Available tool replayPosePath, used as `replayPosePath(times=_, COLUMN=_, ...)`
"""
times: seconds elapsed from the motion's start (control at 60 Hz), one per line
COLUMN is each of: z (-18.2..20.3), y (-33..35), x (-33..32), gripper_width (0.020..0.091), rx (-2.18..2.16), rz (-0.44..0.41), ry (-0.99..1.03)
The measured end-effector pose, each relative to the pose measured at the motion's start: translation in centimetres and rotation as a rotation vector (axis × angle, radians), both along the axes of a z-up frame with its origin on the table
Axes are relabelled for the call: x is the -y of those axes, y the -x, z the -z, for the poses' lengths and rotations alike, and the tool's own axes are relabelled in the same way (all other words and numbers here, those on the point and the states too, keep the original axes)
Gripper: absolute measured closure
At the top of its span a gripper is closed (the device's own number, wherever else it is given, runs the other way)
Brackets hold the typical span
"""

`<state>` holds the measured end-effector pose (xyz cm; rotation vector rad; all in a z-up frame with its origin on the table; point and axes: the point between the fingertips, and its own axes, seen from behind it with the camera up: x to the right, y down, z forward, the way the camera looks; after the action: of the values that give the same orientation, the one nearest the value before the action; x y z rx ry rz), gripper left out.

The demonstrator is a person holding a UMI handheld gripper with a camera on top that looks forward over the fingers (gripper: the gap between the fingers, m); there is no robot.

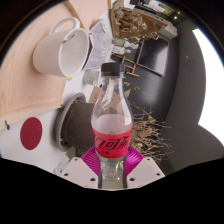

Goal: Pour water

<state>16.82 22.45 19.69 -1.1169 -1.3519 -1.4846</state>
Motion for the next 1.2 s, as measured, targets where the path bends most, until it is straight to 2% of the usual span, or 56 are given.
replayPosePath(times=0.15, z=1.9, y=1.2, x=-0.7, gripper_width=0.0835, rx=0.08, rz=-0.046, ry=0.013)
replayPosePath(times=0.333, z=1.9, y=0.8, x=-0.9, gripper_width=0.0833, rx=-0.057, rz=-0.027, ry=0.051)
replayPosePath(times=0.567, z=0.8, y=-0.7, x=0.6, gripper_width=0.0832, rx=-0.805, rz=0.111, ry=0.187)
replayPosePath(times=0.717, z=0.6, y=-0.6, x=1.4, gripper_width=0.0832, rx=-1.27, rz=0.142, ry=0.26)
replayPosePath(times=0.9, z=3.7, y=-0.1, x=2.1, gripper_width=0.0833, rx=-1.614, rz=0.14, ry=0.356)
replayPosePath(times=1.2, z=11.2, y=-0.5, x=1.8, gripper_width=0.0832, rx=-1.8, rz=0.164, ry=0.443)
